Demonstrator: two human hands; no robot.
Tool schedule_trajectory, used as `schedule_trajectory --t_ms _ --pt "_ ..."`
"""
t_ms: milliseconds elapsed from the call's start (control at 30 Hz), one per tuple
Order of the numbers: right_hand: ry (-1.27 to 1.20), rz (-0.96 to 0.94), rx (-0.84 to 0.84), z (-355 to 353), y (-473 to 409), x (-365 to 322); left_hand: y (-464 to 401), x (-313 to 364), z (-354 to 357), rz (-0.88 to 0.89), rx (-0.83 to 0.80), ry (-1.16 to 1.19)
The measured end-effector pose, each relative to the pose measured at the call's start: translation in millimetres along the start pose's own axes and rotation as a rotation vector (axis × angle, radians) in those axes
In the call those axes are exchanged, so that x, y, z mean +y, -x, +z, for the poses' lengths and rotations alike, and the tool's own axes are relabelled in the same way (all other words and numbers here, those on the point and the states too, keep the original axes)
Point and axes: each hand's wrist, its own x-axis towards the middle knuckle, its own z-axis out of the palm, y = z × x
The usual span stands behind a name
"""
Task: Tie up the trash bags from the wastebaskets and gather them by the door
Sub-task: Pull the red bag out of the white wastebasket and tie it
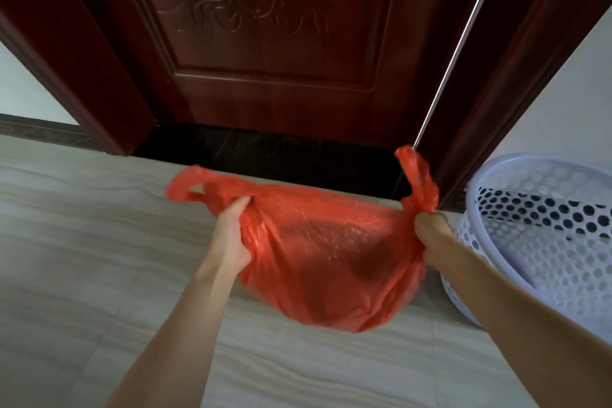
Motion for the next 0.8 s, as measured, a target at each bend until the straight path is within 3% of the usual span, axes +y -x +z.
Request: schedule_trajectory --t_ms 100,233,333,400,467,567,700,800 --pt "0.019 0.146 -0.208 -1 13 10 5 2 -2 0.005 0.009 0.071" --pt "-0.003 0.166 -0.243 5 17 16 1 -8 9 -0.051 0.069 0.114" --pt "-0.183 0.166 -0.18 12 8 20 -8 -12 15 -0.079 0.149 0.074" --pt "-0.395 0.183 -0.179 14 2 19 -7 -12 13 -0.075 0.085 0.108" --pt "-0.618 0.173 -0.288 12 0 14 -2 -10 7 -0.059 -0.04 0.162" --pt "-0.743 0.189 -0.414 11 8 4 0 -10 2 -0.13 -0.142 -0.03" --pt "-0.903 0.244 -0.302 22 13 2 -6 -22 7 -0.223 -0.035 -0.258" --pt "-0.907 0.229 -0.355 23 18 -2 -18 -30 3 -0.14 0.029 -0.337"
